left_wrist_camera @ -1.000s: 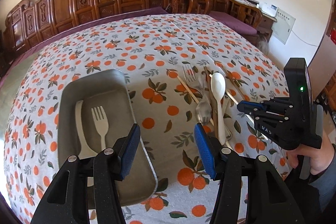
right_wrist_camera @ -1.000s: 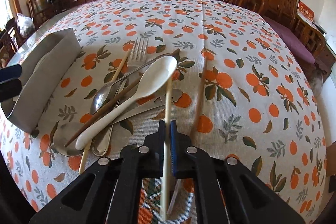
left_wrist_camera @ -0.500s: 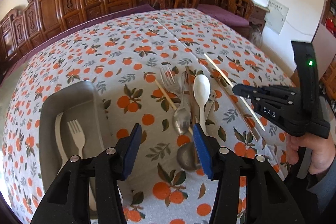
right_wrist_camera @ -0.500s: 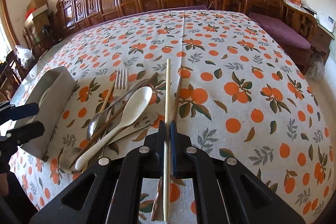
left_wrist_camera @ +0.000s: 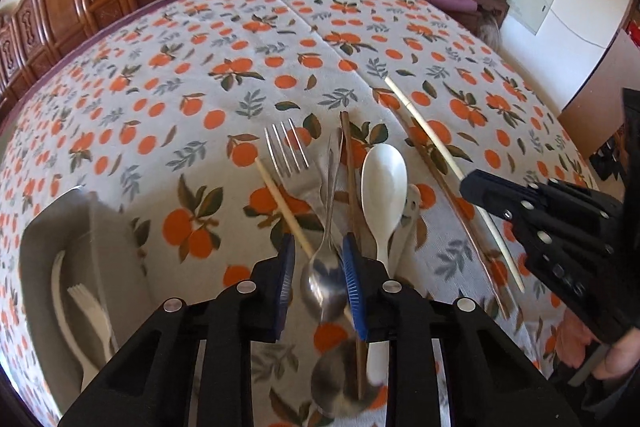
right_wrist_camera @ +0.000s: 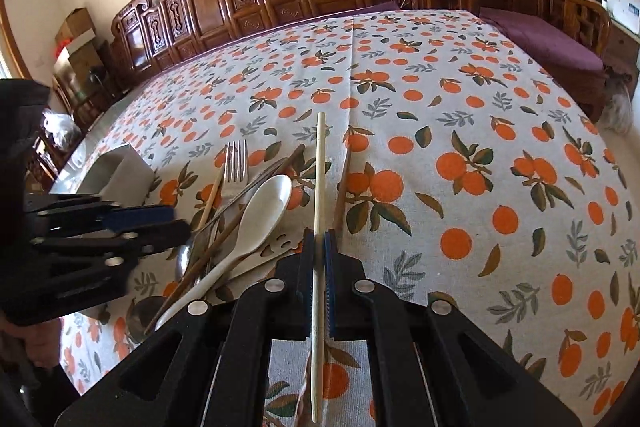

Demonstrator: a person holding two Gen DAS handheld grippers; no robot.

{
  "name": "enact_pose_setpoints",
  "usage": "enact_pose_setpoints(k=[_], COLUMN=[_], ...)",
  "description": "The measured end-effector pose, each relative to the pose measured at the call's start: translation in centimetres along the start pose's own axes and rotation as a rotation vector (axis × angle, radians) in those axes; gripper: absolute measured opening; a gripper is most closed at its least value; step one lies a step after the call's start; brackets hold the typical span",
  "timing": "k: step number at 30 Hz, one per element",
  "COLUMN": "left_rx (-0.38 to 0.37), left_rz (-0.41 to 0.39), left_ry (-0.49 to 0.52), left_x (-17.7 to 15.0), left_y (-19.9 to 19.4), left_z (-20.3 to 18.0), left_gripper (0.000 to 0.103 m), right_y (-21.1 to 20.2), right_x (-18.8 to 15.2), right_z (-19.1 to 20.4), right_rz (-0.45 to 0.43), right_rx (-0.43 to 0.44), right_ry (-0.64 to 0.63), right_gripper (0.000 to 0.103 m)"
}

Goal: Organize utensils
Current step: 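Grasp the silver metal knife with the left tool while the right tool holds the chopstick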

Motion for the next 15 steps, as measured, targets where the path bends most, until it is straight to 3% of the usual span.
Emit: enact_pose_setpoints(k=[15], left_rx=[-0.054], left_rz=[0.043], left_ry=[-0.01], left_x=[1.2], left_y=[2.0], left_z=[-0.2], left_gripper=[0.005], right_y=[0.5], right_x=[0.0], right_z=[-0.4], right_rz=[0.022], right_rx=[0.03], right_ry=[0.036], right_gripper=[0.006])
Point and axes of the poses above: each gripper's, at about its wrist camera, not at the fingertips, and y roughly the way its jaws point, z to its left, x to its top, the point moved 4 cm from there along y, roughly the way its jaws point, and after that the axes turned 11 degrees about y, right-handed, at the moved point
